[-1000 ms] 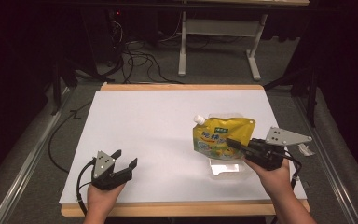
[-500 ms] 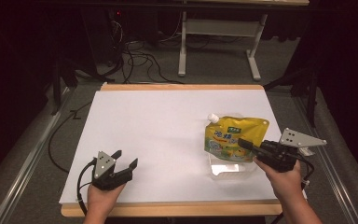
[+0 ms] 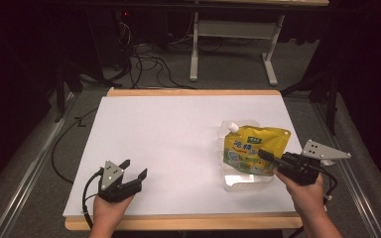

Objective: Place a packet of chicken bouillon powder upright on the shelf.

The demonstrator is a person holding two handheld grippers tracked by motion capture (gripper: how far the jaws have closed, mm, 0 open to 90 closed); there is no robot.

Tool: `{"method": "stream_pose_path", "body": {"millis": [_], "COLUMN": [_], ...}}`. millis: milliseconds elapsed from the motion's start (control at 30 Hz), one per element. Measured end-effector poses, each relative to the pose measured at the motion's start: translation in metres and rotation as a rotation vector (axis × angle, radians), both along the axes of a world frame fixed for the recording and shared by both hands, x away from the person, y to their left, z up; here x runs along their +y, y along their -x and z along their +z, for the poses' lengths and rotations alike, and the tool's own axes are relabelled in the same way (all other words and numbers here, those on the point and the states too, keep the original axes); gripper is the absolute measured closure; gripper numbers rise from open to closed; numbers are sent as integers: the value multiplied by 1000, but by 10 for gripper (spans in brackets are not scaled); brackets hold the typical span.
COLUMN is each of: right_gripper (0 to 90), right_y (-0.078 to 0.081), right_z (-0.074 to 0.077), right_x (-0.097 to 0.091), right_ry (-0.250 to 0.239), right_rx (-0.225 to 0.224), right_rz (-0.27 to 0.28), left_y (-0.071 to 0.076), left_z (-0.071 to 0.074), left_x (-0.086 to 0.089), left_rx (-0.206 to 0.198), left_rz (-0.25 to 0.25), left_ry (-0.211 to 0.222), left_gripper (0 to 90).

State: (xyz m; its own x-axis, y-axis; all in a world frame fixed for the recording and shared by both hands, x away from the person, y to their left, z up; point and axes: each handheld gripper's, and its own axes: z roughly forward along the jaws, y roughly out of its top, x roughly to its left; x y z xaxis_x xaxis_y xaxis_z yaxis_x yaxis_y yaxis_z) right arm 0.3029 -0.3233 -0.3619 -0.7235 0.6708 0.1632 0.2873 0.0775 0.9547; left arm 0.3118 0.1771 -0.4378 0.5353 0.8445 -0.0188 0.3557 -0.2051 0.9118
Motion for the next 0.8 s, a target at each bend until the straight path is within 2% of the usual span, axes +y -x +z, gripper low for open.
{"method": "stream_pose_path", "body": {"millis": [800], "right_gripper": [900], "right_y": [-3], "right_z": [-18], "right_x": [2], "right_ry": [7], "right_rx": [40], "right_rz": [-51], "left_y": [0], "left_z": [1], "left_x": [0], "left_rx": [-6], "left_rz": [-5], "left_ry": [2], "left_gripper": [329]}}
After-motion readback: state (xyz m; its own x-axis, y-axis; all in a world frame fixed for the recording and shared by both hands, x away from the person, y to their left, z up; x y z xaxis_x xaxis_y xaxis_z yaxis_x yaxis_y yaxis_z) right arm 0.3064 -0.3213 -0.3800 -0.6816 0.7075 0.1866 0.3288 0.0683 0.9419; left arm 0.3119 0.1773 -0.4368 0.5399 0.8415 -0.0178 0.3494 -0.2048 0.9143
